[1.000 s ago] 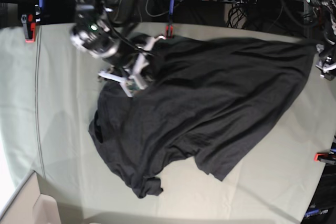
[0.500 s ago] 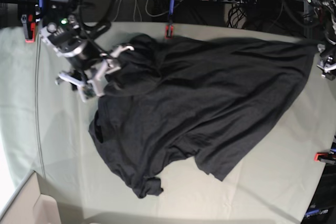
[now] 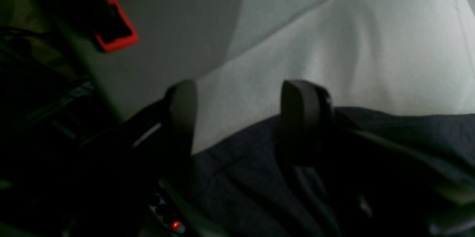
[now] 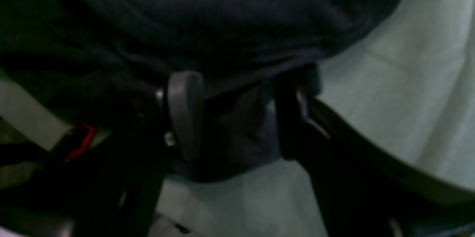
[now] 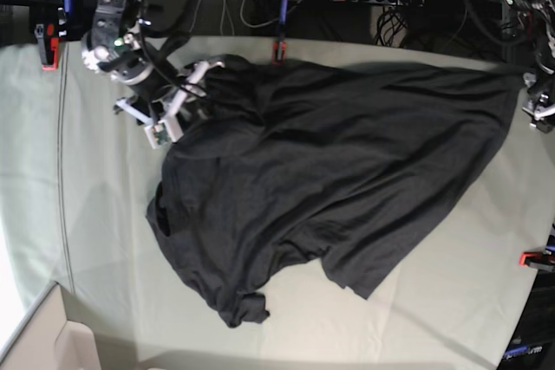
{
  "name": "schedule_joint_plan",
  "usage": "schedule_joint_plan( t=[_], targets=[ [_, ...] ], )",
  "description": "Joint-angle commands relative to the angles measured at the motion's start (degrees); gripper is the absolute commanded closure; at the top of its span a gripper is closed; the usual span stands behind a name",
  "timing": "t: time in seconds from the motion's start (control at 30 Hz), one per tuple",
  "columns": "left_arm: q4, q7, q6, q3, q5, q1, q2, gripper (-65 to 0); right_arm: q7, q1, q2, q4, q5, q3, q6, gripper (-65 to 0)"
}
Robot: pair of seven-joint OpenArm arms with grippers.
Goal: Layout the t-shirt on the table in an organized manner, then fold the t-shirt properly
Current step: 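Grasp the shirt edge with the right gripper and pull it toward the robot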
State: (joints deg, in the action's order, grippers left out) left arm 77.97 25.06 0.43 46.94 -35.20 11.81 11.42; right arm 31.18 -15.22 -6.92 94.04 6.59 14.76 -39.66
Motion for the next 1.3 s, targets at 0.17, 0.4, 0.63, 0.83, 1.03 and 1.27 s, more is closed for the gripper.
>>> schedule_joint_plan(
  t=[0.17,0.4,0.63,0.83,1.03,1.27],
  targets=[
    [0.8,-1.3,-0.3,0.4,-0.2,-0.2,0.9,-34.8,-1.2,3.5,2.0,-1.2,-0.9,3.3,-0.3,-31.4],
    [0.8,-1.3,-0.3,0.2,-0.2,-0.2,0.9,-34.8,-1.2,6.2,4.2,-7.1,-0.9,3.8,-0.3,-31.3],
    [0.8,-1.3,-0.3,0.2,-0.2,-0.2,0.8,-34.8,-1.2,7.4,4.1,-7.5,-1.0,3.7,-0.3,-31.0],
    [0.8,-1.3,-0.3,0.2,-0.2,-0.2,0.8,-34.8,-1.2,9.2,4.2,-10.8,-1.0,3.7,-0.3,-30.9],
    [0.8,-1.3,-0.3,0.2,-0.4,-0.2,0.8,-34.8,-1.2,8.9,4.1,-11.1,-1.1,2.6,-0.3,-21.8],
    [0.8,-1.2,-0.3,0.1,-0.3,-0.3,0.8,-34.8,-1.2,6.7,2.9,-8.7,-0.9,7.1,-0.3,0.0]
  ],
)
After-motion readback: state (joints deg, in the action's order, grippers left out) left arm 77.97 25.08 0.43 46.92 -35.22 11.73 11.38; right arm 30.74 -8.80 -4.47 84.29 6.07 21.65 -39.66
